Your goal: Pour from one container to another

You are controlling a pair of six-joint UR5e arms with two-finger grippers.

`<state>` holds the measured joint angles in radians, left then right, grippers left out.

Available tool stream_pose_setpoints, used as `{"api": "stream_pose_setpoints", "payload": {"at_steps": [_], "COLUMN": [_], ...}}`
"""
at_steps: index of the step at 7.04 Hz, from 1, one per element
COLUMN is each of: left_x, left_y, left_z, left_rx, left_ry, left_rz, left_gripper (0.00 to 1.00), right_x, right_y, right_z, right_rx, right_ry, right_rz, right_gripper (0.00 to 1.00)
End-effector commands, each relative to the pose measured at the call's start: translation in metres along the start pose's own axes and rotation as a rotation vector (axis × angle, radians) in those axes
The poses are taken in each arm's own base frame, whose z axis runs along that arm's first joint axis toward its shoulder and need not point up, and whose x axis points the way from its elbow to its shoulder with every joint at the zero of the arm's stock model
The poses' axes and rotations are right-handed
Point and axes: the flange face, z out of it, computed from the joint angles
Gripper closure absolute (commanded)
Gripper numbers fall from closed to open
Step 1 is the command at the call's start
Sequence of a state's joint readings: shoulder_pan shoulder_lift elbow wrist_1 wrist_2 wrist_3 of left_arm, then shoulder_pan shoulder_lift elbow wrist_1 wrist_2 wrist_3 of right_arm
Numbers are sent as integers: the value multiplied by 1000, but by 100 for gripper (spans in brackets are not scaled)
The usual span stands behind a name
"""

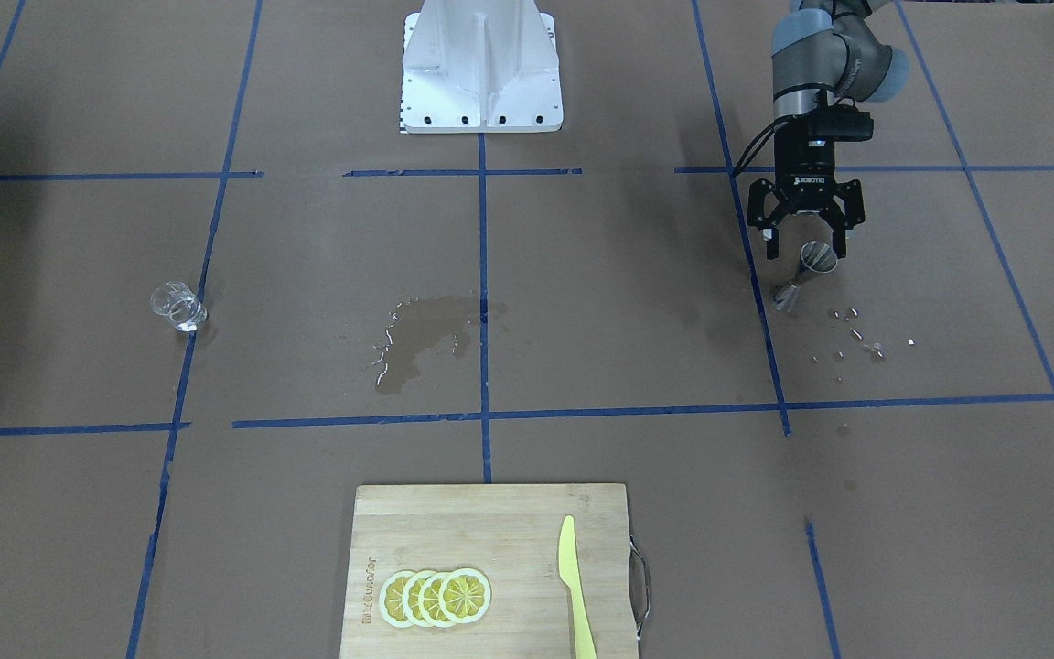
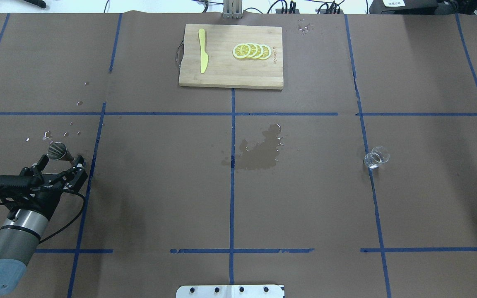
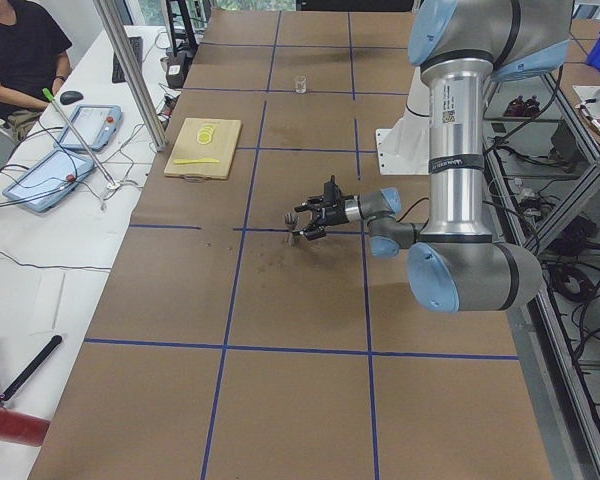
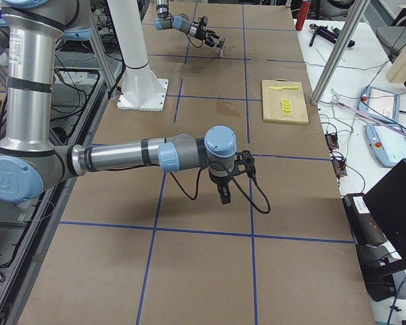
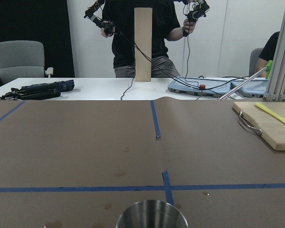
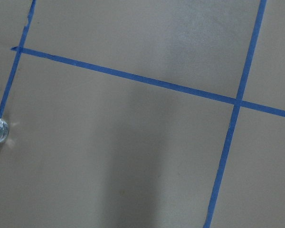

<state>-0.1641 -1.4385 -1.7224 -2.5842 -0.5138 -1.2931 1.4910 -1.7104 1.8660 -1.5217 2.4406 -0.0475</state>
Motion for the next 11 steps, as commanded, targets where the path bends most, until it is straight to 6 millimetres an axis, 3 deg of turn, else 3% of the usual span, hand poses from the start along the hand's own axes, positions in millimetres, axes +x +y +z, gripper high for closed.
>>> {"api": "stream_pose_setpoints", "payload": {"at_steps": [1, 4, 6, 11], "left_x": [0, 4, -6, -12], "left_y": [13, 29, 36, 25], "left_z": [7, 16, 18, 27], "left_rx": [-3, -5, -3, 14], "left_ry": [-9, -5, 6, -11], "left_rz": [16, 13, 0, 8], "left_gripper": [1, 10, 16, 21], "right_x": [0, -1, -1, -1], "right_y": [0, 0, 0, 0], "right_z": [0, 0, 0, 0], "right_rx": [1, 2, 2, 2], "right_ry": [-1, -11, -9, -9], "right_rz": [-2, -3, -3, -5], "right_gripper": [0, 0, 0, 0]}}
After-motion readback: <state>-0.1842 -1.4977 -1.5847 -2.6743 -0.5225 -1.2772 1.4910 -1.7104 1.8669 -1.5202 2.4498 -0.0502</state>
